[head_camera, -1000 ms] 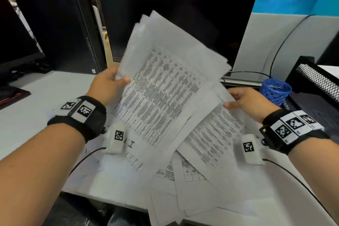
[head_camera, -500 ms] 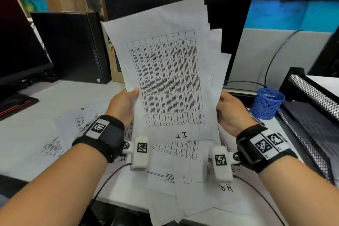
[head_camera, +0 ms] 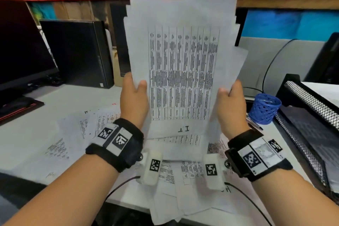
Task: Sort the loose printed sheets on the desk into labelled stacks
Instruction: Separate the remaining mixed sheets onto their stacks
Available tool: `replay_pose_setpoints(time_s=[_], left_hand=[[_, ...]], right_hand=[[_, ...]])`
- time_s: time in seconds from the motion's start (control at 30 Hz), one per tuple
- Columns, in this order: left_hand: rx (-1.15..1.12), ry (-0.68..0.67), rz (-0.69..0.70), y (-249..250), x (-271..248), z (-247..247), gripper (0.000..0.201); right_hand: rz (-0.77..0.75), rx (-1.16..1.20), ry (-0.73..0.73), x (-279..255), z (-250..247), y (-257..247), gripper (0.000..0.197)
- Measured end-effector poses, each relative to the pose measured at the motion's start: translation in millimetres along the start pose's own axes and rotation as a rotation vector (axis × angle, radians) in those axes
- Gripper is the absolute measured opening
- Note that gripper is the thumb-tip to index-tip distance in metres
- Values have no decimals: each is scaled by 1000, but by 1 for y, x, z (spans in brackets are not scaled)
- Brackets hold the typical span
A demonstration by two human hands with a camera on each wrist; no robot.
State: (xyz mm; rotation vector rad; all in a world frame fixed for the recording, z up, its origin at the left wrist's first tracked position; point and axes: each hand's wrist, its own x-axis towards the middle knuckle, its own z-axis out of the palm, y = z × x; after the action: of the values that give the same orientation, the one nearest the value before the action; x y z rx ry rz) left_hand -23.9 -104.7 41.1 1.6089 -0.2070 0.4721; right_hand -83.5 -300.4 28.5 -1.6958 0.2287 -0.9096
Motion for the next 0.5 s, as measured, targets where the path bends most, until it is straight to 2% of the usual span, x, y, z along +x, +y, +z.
replay_pose_setpoints(time_s=[0.07,0.17,0.27,0.37,0.43,0.5], left_hand=[[-4,2,91,10,-8,0,25],[-43,-37,152,13,-23,-1,22],[-58,-75,137,6,-34,-1,29],[-80,-99,88,0,-38,-2,31],[-80,-103,75,-3,-38,-3,35],[-76,-101,51,-9,-36,-4,40]], right_hand=[[-96,8,42,-1,-1,-10,8],[-127,14,-32,-13,0,-12,15],[-56,2,-91,-21,2,-7,25],[-62,1,-65,-12,3,-17,34],[-118,35,-45,-2,2,-31,44],[-252,54,-60,6,2,-46,62]])
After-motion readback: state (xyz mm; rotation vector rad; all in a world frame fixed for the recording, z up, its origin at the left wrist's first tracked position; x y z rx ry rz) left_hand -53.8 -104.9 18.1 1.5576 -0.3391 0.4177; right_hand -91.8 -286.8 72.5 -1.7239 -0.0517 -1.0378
